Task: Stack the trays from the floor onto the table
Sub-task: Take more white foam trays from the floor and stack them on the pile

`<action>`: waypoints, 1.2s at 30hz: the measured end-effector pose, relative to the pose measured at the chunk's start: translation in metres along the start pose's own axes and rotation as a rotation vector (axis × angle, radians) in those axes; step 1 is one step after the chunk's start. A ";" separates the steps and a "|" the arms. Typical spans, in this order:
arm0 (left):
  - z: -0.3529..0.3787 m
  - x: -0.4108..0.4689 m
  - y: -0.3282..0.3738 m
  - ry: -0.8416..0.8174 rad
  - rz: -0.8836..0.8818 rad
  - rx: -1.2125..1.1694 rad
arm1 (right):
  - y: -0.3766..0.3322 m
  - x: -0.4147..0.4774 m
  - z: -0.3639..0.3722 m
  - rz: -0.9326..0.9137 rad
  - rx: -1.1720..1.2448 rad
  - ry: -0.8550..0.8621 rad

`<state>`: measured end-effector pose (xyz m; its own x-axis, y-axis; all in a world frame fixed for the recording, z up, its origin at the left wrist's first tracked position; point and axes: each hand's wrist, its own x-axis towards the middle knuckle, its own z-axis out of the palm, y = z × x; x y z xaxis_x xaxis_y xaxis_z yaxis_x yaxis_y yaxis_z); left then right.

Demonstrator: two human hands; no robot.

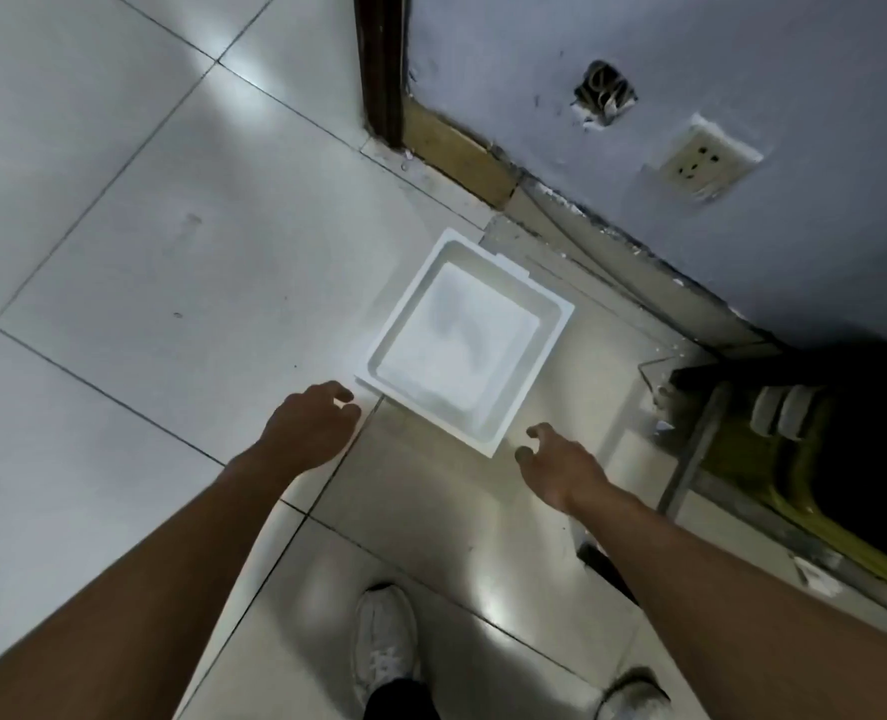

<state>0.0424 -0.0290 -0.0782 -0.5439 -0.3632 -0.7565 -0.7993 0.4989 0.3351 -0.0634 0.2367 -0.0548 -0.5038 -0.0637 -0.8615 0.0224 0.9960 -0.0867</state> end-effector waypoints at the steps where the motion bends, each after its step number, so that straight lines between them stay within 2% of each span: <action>1: 0.003 0.013 -0.002 0.031 -0.007 -0.022 | 0.002 0.013 0.002 0.015 0.030 0.018; 6: 0.044 0.072 -0.021 0.119 -0.002 -0.052 | 0.018 0.083 0.029 0.111 0.189 0.078; 15: 0.086 0.130 -0.018 0.205 0.091 0.062 | 0.028 0.159 0.083 0.171 0.538 0.048; 18: 0.089 0.145 -0.020 0.161 0.157 0.126 | 0.025 0.166 0.090 0.175 0.634 0.082; 23: 0.086 0.154 -0.015 0.130 0.148 0.073 | 0.018 0.169 0.089 0.210 0.728 0.080; 27: 0.079 0.146 -0.013 0.111 0.124 0.040 | 0.015 0.163 0.084 0.232 0.717 0.161; 31: 0.066 0.135 -0.005 0.077 0.105 0.075 | 0.014 0.150 0.069 0.306 0.589 0.266; 36: 0.039 0.104 0.014 0.075 0.116 0.122 | 0.004 0.114 0.041 0.313 0.546 0.310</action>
<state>-0.0153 -0.0293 -0.1740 -0.6517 -0.3534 -0.6711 -0.6959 0.6306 0.3437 -0.0854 0.2312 -0.1738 -0.6239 0.3232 -0.7115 0.5967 0.7849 -0.1667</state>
